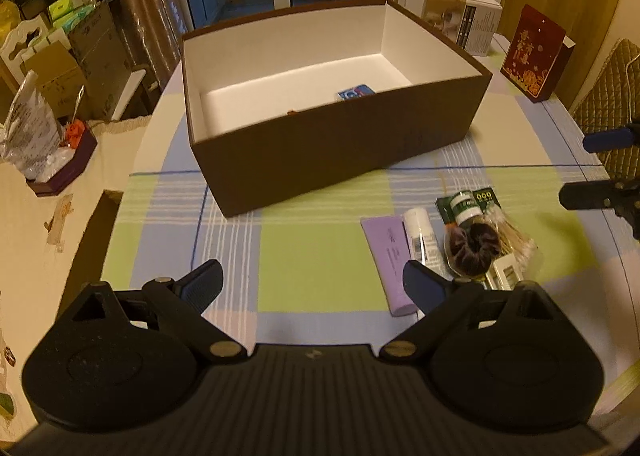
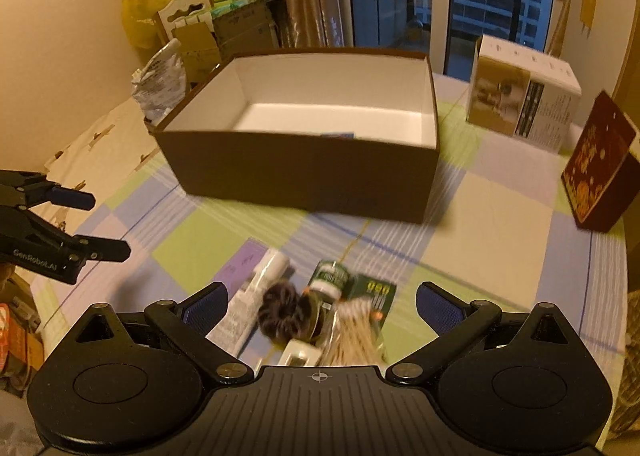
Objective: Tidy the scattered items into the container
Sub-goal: 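Withdraw both grippers from the box toward the remaining items, then grasp the purple tube with the left gripper while the right grasps the white hair clip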
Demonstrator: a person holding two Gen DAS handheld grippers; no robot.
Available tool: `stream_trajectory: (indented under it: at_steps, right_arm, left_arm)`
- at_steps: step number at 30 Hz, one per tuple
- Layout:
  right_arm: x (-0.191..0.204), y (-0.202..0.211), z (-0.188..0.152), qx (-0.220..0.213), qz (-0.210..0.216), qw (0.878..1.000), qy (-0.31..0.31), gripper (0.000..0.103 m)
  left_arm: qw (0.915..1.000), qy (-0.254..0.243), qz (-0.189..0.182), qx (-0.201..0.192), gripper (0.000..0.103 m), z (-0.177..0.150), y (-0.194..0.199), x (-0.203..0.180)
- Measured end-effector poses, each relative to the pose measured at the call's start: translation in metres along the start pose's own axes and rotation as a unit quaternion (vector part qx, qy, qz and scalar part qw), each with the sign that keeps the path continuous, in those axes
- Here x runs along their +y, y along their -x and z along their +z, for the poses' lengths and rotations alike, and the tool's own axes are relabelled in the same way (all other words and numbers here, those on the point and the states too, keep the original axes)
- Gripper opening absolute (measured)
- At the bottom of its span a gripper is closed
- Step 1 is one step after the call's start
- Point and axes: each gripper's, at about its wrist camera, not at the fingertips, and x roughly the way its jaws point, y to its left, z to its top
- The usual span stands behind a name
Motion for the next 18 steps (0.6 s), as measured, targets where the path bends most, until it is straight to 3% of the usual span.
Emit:
stream_trajectory:
  at_steps: [18]
  right_arm:
    - [0.018,-0.024,-0.062,0.042,-0.006,0.998,-0.046,0.102]
  left_arm:
    - [0.9995,0.003,-0.011,0.03,0.095,-0.027,-0.017,-0.002]
